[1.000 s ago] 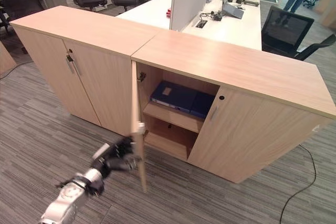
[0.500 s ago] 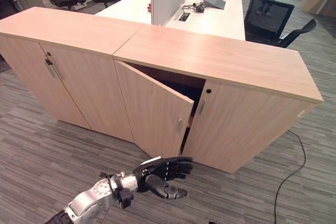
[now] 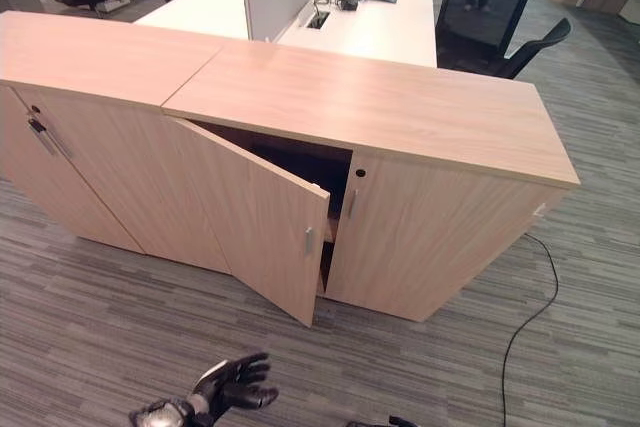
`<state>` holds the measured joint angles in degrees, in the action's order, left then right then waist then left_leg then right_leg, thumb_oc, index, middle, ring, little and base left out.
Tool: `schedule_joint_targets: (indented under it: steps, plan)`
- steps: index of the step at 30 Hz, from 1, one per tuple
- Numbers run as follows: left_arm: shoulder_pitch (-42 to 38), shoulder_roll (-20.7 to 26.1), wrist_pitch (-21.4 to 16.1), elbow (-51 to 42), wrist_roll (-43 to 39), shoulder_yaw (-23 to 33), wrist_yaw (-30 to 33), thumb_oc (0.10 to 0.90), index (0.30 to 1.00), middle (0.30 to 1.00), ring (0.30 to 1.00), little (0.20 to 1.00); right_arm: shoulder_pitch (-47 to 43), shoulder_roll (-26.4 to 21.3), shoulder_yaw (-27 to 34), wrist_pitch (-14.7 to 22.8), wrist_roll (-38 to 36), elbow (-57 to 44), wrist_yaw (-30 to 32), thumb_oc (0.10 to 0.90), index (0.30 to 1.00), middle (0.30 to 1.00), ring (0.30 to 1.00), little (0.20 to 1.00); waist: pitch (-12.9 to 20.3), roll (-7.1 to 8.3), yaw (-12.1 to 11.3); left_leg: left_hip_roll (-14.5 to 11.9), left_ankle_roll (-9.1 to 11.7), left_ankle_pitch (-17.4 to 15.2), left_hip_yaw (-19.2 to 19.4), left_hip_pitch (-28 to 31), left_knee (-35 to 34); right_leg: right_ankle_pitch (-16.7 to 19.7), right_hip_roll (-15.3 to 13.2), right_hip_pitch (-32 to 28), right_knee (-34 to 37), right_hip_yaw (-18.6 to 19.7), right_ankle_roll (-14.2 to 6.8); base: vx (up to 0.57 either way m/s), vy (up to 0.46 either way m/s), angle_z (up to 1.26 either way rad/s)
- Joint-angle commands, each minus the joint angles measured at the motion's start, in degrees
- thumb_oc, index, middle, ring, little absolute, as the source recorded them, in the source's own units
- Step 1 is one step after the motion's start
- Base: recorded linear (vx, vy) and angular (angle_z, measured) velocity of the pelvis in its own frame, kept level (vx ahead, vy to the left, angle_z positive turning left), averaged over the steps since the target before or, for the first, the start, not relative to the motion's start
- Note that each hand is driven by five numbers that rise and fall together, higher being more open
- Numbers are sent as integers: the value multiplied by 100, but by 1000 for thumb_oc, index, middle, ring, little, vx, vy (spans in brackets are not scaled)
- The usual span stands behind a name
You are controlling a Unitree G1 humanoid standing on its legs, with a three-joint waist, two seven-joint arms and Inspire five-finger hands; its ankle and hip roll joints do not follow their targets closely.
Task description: Put the empty folder in the office cabinet
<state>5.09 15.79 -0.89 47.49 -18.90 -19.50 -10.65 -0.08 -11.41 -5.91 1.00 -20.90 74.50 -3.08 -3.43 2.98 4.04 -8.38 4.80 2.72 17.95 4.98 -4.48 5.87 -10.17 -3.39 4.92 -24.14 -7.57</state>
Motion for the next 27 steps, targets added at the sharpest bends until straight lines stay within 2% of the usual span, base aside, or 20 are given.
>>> schedule_joint_targets:
  steps: [1,2,3,5,6,8,9,11,13,20,23,24,27]
  plan:
    - [-387,-370,-501,661,-68,436,304,800,900,900,900,900,91,-99,30,104,-477,356,-8,800,900,900,900,900,198,178,-247,-90,119,-561,-51,-38,641,-264,79,363,-400,-284,56,79,-286,11]
    - [-510,-417,-496,1353,-278,787,270,800,900,900,900,900,14,-170,57,151,-597,376,-12,800,900,900,900,900,125,244,-307,-266,179,-569,-48,-193,1246,-411,191,271,-450,-288,204,46,-208,9]
    - [-522,-418,-502,1364,-279,791,267,800,900,900,900,900,6,-170,56,152,-598,379,-13,800,900,900,900,900,118,239,-302,-277,184,-582,-55,-206,1273,-413,198,269,-450,-292,209,41,-213,10]
    - [-565,-438,-440,1898,-618,1263,196,800,900,900,900,900,-49,-249,28,149,-591,378,-67,800,900,900,900,900,67,268,-372,-396,179,-466,-138,-341,1831,-512,329,167,-439,-254,339,64,-145,-4]
    - [-619,-389,-466,2334,-770,1644,220,800,900,900,900,900,-95,-320,-1,168,-548,329,-114,800,900,900,900,900,18,273,-488,-391,170,-219,-413,-563,2098,-595,413,94,-388,-200,395,93,-118,-22]
    - [-625,-376,-479,2447,-745,1728,231,800,900,900,900,900,-96,-342,-13,179,-520,292,-114,800,900,900,900,900,10,289,-529,-303,143,-254,-579,-748,2100,-615,393,68,-367,-175,382,79,-39,-37]
    - [-552,-323,-501,2699,-585,1845,275,800,900,900,900,900,-79,-346,-44,203,-467,233,-103,800,900,900,900,900,14,344,-647,-39,93,-403,-894,-1079,1849,-619,340,-5,-315,-68,321,107,17,-25]
    - [-480,-270,-561,2861,-390,1925,377,800,900,900,900,900,-62,-346,-73,217,-415,196,-114,800,900,900,900,900,5,317,-766,238,78,-271,-1224,-1273,1470,-631,396,-69,-284,71,295,109,17,-7]
    - [-374,-258,-565,2938,-298,1971,417,800,900,900,900,900,-77,-312,-114,270,-439,173,-103,800,900,900,900,900,10,260,-829,397,71,-154,-1460,-1272,1215,-635,442,-59,-305,211,292,44,22,-42]
    - [-222,-281,-640,2885,192,1751,487,800,900,900,900,900,223,-186,-7,182,-283,478,-84,800,900,900,900,900,311,-22,-617,565,-21,36,-1367,-501,35,-496,446,-120,-103,348,160,61,91,-49]
    - [-251,-314,-753,2679,501,1383,534,800,900,900,900,900,279,-197,-1,187,-285,459,-59,800,900,900,900,900,353,-63,-528,590,-56,-17,-1291,-396,-6,-462,421,-156,-59,409,113,27,70,12]
    - [-282,-314,-821,2523,752,1101,611,800,900,900,900,900,306,-181,-23,209,-279,432,-40,800,900,900,900,900,359,-93,-477,616,-92,-67,-1260,-347,-28,-442,397,-155,-47,458,86,8,67,4]
    - [-304,-327,-800,2581,987,958,694,800,900,900,900,900,281,-192,-26,222,-274,396,-2,800,900,900,900,900,380,-102,-428,634,-121,-113,-1205,-302,-38,-420,386,-133,-38,534,59,1,63,-13]
